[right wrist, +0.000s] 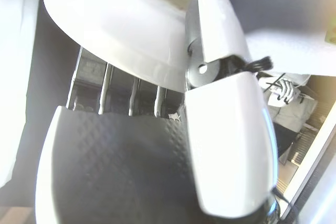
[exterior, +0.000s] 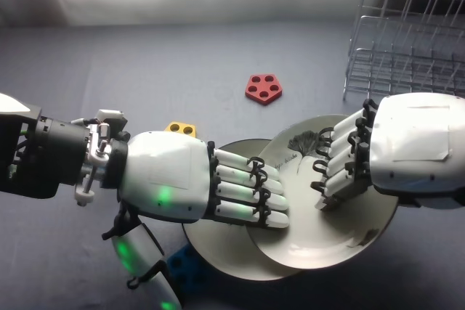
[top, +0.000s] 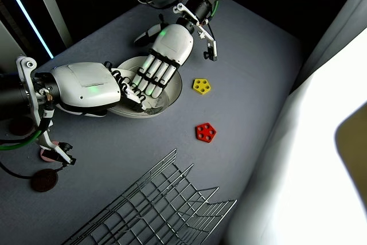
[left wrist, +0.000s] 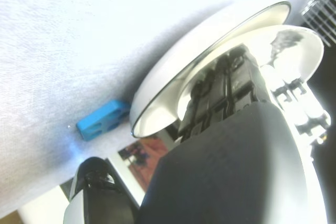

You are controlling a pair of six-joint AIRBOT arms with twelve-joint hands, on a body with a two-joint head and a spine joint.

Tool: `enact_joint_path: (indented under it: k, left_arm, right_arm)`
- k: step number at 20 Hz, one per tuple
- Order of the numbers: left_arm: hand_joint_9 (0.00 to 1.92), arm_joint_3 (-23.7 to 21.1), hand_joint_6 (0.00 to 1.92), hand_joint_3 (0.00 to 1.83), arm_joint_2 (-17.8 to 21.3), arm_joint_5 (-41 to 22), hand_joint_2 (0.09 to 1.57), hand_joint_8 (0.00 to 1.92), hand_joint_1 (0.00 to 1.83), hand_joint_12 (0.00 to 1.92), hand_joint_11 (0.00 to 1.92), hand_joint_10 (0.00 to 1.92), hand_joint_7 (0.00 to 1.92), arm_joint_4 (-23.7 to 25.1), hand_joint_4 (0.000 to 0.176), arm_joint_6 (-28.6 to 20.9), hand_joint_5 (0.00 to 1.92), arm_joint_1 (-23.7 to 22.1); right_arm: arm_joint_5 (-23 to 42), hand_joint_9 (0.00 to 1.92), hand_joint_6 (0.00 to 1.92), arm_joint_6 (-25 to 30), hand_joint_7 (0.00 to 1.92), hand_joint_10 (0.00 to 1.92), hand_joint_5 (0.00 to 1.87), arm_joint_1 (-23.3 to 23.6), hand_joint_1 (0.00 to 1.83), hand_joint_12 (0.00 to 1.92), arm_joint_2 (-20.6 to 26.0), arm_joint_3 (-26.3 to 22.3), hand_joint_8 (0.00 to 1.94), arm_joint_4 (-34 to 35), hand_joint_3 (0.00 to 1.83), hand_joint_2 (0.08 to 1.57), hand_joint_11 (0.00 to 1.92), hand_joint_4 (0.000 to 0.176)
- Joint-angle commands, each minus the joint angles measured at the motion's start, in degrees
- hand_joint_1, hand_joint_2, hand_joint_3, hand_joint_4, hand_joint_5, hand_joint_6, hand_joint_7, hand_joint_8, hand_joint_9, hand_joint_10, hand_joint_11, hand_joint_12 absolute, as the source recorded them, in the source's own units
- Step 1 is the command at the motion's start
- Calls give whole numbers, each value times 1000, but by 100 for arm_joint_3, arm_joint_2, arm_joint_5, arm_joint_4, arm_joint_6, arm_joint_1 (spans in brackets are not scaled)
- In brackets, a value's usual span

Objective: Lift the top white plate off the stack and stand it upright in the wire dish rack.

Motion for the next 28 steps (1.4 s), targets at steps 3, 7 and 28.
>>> enact_joint_path:
  k: [3,7,28]
  left_arm:
    - [66,19,1,1,5,157,871,0,77,25,83,2,53,-248,0,10,58,-32]
    - [83,170,3,1,119,-35,872,8,81,29,93,9,66,-619,0,1,58,-142]
    - [76,692,0,2,1149,-877,884,0,64,36,125,1,63,-1204,0,-24,53,-571]
  right_arm:
    - [169,1151,1034,21,1133,683,890,-16,1499,1342,73,11,504,172,0,1051,1021,0]
    - [171,1021,1063,22,1009,883,890,-14,1492,1454,85,-26,704,175,0,1087,917,0]
    - [323,1055,1027,1214,1079,802,936,1130,1492,1401,41,-286,554,-175,1,1067,963,0]
